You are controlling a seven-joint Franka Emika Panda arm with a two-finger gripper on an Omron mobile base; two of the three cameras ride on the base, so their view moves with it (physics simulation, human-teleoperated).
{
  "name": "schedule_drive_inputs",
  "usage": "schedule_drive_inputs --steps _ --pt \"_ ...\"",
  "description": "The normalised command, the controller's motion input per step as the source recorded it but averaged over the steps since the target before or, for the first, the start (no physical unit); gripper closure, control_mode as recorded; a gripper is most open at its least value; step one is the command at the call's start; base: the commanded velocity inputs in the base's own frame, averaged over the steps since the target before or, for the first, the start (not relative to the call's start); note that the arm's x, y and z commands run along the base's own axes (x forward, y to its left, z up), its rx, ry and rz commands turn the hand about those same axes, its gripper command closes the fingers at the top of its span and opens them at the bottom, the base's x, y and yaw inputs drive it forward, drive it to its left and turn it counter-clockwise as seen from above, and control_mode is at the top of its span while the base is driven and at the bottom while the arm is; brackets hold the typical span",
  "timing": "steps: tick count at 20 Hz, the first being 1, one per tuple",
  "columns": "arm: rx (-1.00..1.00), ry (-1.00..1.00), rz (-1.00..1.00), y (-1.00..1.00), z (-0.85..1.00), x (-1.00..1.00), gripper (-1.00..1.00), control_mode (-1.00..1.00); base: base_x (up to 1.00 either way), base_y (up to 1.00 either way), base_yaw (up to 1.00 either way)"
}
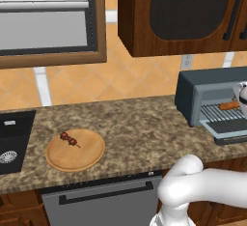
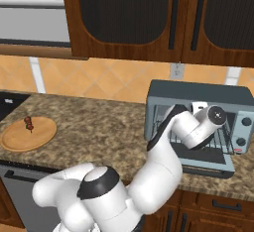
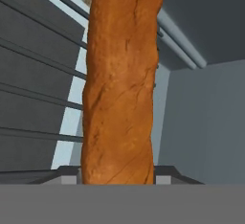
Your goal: Pick up the kebab skewer and baguette bread, and place them inside the toaster oven. Close the toaster oven door and start by setting the timer.
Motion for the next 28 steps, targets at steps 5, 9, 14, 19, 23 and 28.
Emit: schedule_drive_inputs --steps 5,9,14,19,23,28 --pt "0.00 0.00 0.00 0.00 -0.15 0.03 -1.00 -1.00 0.00 0.00 0.00" --pt "0.00 0.00 0.00 -0.03 -0.11 0.00 -1.00 -1.00 0.00 0.00 0.00" --pt "0.00 0.00 0.00 -0.02 -0.05 -0.05 -1.00 -1.00 0.00 0.00 0.00" --pt "0.00 0.05 0.00 0.00 0.41 -0.52 -1.00 -1.00 0.00 0.00 0.00" --pt "0.00 0.11 0.00 0.04 0.49 -0.75 -1.00 -1.00 0.00 0.00 0.00" --pt "0.00 0.13 0.01 0.67 0.26 -0.98 -1.00 -1.00 0.00 0.00 0.00"
